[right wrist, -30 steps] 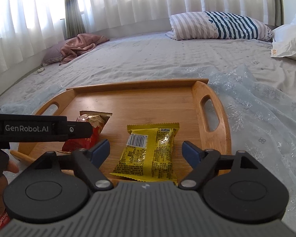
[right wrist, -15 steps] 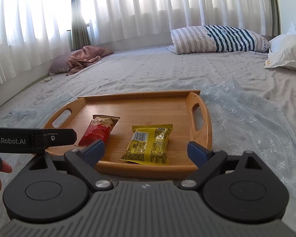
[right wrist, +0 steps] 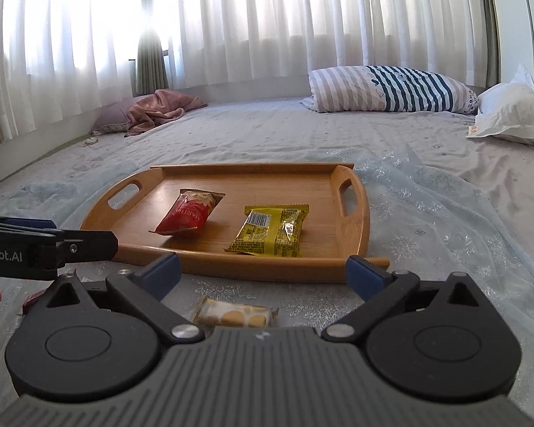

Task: Organize snacks
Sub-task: 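Withdraw both tools from the tray back over the snack pile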

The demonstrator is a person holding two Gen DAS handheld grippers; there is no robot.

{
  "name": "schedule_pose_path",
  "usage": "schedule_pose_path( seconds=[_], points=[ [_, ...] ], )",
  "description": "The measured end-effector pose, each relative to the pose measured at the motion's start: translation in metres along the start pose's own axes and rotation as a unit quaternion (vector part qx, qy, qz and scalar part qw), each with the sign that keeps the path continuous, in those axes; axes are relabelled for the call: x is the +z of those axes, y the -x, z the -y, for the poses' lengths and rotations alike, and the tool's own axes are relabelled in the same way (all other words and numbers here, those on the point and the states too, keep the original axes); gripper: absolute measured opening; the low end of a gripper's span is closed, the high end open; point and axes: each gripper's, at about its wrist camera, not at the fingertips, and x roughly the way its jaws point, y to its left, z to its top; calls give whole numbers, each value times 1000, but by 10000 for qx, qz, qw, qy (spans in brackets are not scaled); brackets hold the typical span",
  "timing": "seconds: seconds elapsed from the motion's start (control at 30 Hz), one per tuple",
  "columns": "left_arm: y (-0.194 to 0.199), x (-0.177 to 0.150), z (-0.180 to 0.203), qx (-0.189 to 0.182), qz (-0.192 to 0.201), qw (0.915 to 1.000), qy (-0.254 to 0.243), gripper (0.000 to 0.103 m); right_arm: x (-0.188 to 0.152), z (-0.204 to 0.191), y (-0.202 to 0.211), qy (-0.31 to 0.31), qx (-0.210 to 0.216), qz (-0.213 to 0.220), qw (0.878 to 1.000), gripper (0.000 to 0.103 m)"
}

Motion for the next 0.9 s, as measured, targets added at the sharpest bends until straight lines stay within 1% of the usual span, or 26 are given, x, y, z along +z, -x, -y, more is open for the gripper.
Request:
schedule_pose_path(
  seconds=[0.1,0.27,0.47,0.67,0.9],
  points=[
    [0,-7,-5,22,-85,9999,99,100,-7,-2,6,40,-24,36,10000,103],
    [6,-18,-6,41,-89,9999,64,100,-18,-3,15,47,-120,69,9999,103],
    [15,-27,-11,55,-58,9999,127,100,-30,-5,26,140,-227,83,9996,103],
    [27,-40,-18,104,15,9997,234,100,-44,-3,37,-23,-382,134,9992,103],
    [40,-57,-24,247,25,9990,372,100,-62,-9,48,88,-621,156,9979,103]
  ],
)
